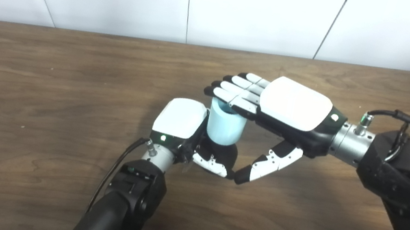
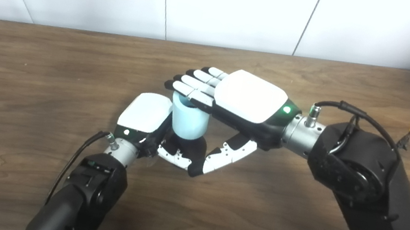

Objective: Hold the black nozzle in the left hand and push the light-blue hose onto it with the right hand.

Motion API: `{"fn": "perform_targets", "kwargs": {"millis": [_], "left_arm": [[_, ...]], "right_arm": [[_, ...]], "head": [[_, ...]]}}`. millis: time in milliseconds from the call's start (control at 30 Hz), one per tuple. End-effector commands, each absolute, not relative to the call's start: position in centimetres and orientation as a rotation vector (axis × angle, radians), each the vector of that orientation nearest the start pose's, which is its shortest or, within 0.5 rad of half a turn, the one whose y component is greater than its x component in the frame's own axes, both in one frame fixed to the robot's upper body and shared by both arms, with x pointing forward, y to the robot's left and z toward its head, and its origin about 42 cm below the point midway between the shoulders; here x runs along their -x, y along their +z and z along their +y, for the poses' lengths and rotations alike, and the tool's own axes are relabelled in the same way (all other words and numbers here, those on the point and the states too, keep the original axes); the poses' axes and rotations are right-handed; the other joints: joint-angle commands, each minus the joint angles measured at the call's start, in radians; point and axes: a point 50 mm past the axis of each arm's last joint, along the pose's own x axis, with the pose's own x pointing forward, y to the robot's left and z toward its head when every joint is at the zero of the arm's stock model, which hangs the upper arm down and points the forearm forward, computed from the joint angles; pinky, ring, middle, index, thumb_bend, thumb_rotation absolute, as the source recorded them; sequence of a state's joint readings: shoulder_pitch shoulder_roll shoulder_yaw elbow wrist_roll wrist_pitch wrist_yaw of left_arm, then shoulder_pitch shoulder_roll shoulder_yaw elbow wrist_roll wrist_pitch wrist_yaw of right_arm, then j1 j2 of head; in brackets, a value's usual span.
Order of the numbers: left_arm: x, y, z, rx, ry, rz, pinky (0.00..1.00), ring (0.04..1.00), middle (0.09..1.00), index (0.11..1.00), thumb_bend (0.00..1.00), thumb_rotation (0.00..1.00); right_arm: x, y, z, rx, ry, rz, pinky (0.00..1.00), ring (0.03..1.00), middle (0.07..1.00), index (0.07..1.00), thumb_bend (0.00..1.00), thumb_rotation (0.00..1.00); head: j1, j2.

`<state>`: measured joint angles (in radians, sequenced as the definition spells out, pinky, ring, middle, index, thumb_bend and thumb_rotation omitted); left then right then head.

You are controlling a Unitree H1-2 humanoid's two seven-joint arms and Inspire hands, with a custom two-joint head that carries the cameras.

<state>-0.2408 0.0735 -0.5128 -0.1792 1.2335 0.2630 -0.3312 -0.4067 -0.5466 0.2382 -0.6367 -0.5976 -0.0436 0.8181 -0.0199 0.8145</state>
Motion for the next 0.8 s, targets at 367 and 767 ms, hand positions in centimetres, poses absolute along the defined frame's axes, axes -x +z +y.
{"fn": "perform_targets", "kwargs": {"millis": [367,767], "left_arm": [[-31.2,18.6,8.5,-1.344,-0.365,-0.282,0.5,0.545,0.518,0.443,0.5,0.0],[-31.1,18.7,8.4,-1.343,-0.358,-0.293,0.5,0.546,0.519,0.44,0.5,0.0]], "right_arm": [[-28.5,32.5,-21.1,1.468,0.791,-0.661,1.0,0.991,0.977,0.959,0.66,1.0],[-28.8,31.5,-21.4,1.408,0.803,-0.608,0.98,0.966,0.951,0.937,0.65,0.96]], "head": [[-0.001,0.008],[-0.002,0.015]]}}
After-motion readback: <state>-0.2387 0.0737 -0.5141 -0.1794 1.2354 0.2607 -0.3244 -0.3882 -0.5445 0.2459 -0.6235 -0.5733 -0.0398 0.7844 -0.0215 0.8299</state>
